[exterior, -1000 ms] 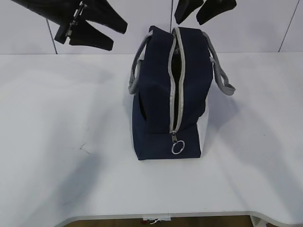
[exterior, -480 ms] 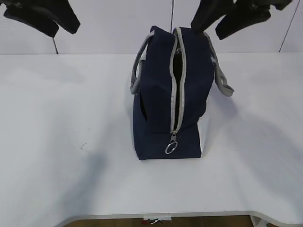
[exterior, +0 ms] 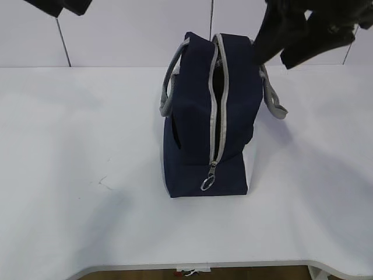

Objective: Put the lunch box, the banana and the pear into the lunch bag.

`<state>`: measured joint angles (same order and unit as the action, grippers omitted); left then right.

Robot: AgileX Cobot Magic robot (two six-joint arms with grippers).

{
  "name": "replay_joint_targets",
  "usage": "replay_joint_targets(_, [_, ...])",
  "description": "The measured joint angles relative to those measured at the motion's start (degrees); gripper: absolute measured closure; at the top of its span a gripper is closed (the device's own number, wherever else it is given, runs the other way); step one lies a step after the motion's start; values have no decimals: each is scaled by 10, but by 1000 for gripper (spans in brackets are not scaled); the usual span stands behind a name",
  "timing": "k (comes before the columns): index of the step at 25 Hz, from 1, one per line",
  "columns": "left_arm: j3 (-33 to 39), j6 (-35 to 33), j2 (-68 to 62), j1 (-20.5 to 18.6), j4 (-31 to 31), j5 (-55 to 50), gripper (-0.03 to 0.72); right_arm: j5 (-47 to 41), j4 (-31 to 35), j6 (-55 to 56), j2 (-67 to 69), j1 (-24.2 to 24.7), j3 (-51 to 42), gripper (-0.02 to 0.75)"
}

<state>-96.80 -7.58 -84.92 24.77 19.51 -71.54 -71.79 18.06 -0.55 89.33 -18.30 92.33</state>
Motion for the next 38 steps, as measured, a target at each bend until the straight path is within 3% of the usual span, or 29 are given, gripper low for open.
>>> replay_joint_targets(6, [107, 0, 101, 2, -40, -3, 318, 143, -61, -1, -88, -87, -132, 292])
replay_joint_targets(13, [192, 0, 167, 2, -45, -5, 319, 332, -74, -2, -144, -173, -312, 291])
replay_joint_targets(19, [206, 0, 181, 2, -45, -5, 335, 581, -105, -3, -188, -207, -485, 291])
replay_joint_targets(26, [206, 0, 181, 2, -45, -5, 359, 857, -106, -4, -201, -210, -656, 291])
replay_joint_targets(38, [206, 0, 181, 2, -45, -5, 374, 899, -106, 40, -151, -210, -685, 291])
